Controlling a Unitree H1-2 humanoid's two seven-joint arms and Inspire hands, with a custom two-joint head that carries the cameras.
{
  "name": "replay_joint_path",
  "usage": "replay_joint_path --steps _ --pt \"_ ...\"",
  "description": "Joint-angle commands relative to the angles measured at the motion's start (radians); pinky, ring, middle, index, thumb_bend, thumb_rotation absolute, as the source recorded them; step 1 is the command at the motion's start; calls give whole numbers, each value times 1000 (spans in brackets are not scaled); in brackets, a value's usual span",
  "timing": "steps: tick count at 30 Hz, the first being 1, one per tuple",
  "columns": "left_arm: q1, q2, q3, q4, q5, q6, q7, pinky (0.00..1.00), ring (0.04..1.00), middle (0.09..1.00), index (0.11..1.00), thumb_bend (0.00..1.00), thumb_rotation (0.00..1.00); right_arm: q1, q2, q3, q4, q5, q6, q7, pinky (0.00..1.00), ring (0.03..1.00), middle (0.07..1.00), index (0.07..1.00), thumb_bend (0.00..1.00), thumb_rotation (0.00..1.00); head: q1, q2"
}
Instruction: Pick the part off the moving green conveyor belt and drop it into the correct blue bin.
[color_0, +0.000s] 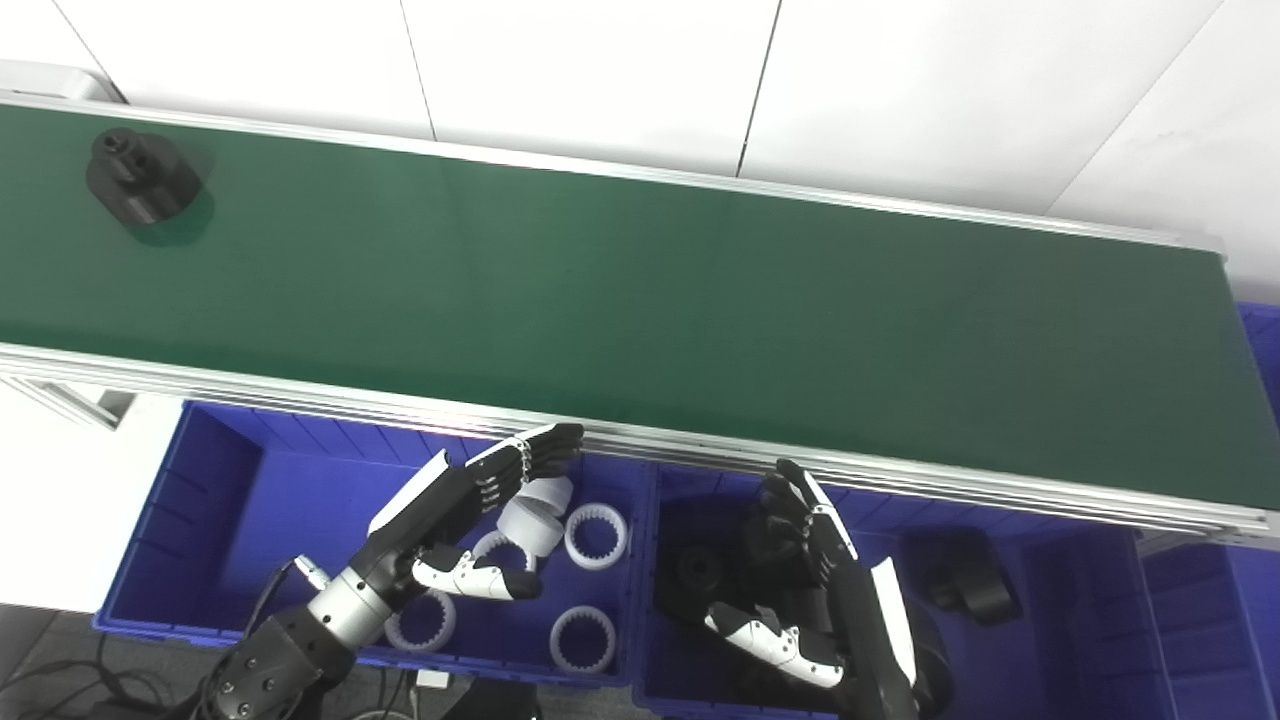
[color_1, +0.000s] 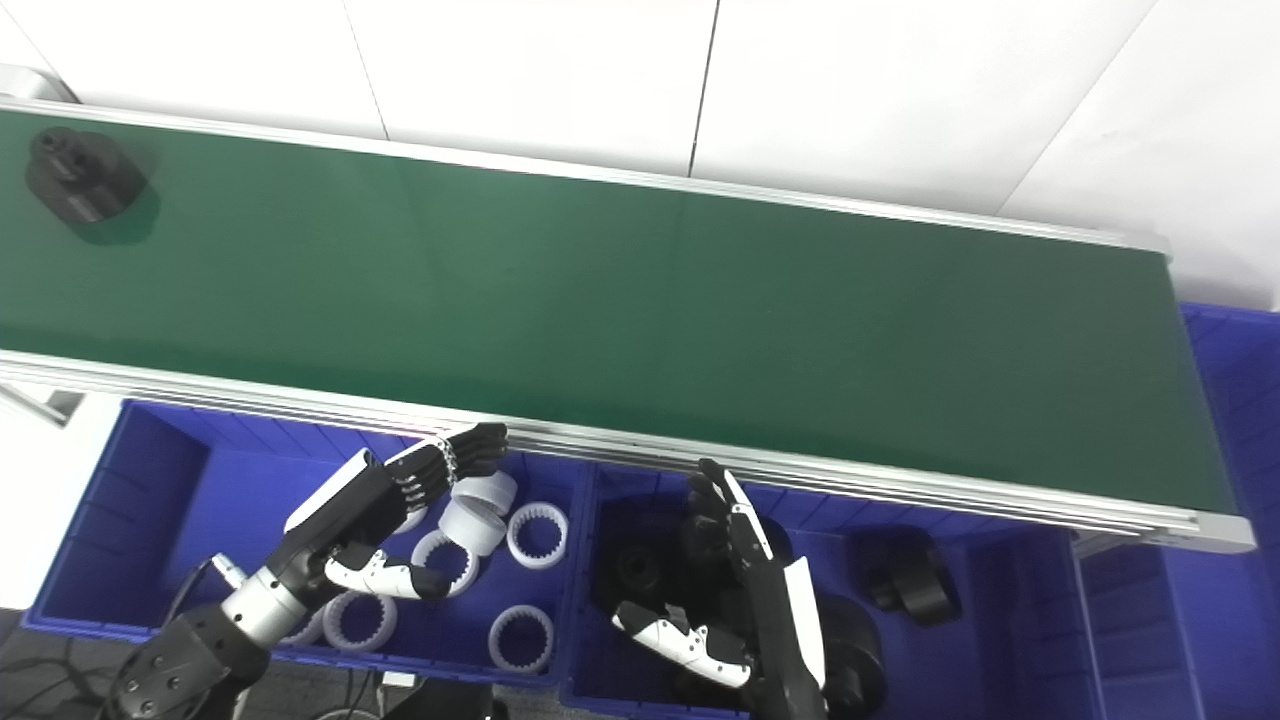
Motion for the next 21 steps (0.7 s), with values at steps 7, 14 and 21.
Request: replay_joint_path --steps 7,14,21 --pt "-3 9 5 -20 -1 -35 3 930 921 911 884 819 427 5 10 1 -18 -4 -12 -3 799 857 869 919 796 434 1 -4" --pt "-2 11 5 -19 -10 -35 3 947 928 915 882 827 421 5 10 2 -15 -6 -20 -4 798 854 870 922 797 436 -43 -15" --pt "-10 11 49 20 -42 -35 -53 938 922 911 884 815 411 7 29 13 1 -42 -14 -13 781 847 876 930 804 450 -212 -60"
